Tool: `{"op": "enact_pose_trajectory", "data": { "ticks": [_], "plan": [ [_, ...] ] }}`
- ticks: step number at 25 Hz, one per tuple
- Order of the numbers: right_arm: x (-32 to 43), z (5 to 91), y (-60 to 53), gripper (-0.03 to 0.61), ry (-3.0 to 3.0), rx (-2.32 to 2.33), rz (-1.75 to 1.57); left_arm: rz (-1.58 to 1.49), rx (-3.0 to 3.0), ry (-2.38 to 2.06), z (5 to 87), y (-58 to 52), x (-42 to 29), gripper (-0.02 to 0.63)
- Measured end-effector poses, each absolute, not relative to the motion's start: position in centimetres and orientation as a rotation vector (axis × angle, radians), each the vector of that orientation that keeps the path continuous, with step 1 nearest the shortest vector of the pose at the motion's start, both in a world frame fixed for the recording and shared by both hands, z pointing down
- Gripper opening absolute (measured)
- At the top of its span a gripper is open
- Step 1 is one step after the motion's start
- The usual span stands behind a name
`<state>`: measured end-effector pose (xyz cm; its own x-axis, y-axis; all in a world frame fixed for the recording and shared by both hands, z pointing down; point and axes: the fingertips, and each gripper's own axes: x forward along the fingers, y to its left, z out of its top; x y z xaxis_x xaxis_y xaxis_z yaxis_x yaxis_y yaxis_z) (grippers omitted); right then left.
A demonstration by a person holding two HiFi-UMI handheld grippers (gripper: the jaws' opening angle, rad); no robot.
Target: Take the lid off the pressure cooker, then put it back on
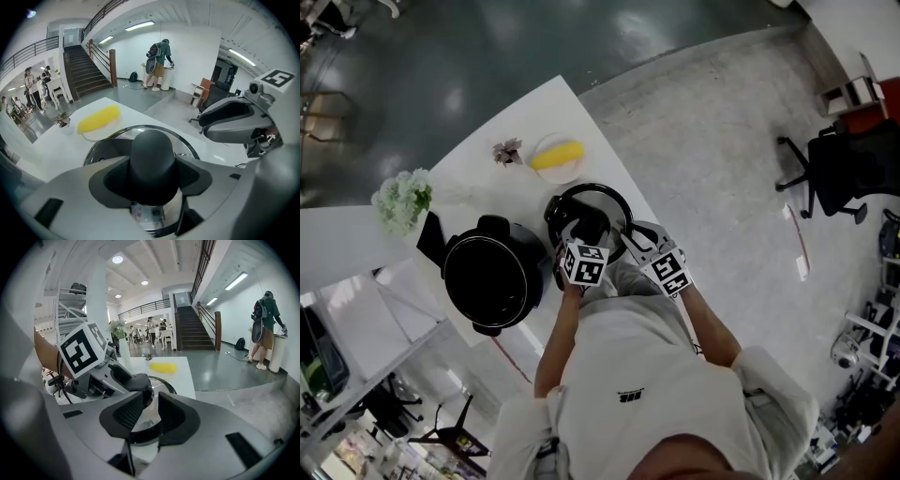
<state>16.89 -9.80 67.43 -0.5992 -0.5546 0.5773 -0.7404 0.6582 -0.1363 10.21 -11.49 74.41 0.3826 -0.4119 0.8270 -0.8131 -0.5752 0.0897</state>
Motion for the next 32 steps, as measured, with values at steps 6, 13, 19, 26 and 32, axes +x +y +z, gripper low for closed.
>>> {"op": "enact_pose_trajectory", "data": {
  "ticks": [6,13,19,26,32],
  "plan": [
    [17.1,67.2,-9.8,0.104,-2.382,1.014,0.497,1.094,2.182,-1.026,74.2,-11.3,10.2,0.287],
    [17.5,66.9,-10.0,0.104,-2.385,1.027,0.49,1.066,2.215,-0.988,73.7,-11.1,11.0,0.287],
    [18.0,66.1,-10.3,0.103,-2.396,1.043,0.462,1.065,2.249,-0.978,72.1,-11.2,11.4,0.287],
    [17.6,63.4,-10.8,0.103,-2.431,1.042,0.421,1.041,2.3,-0.972,68.5,-11.8,11.7,0.287],
    [17.5,60.3,-11.1,0.104,-2.469,1.028,0.363,1.013,2.352,-0.961,64.7,-12.3,12.1,0.287]
  ]
}}
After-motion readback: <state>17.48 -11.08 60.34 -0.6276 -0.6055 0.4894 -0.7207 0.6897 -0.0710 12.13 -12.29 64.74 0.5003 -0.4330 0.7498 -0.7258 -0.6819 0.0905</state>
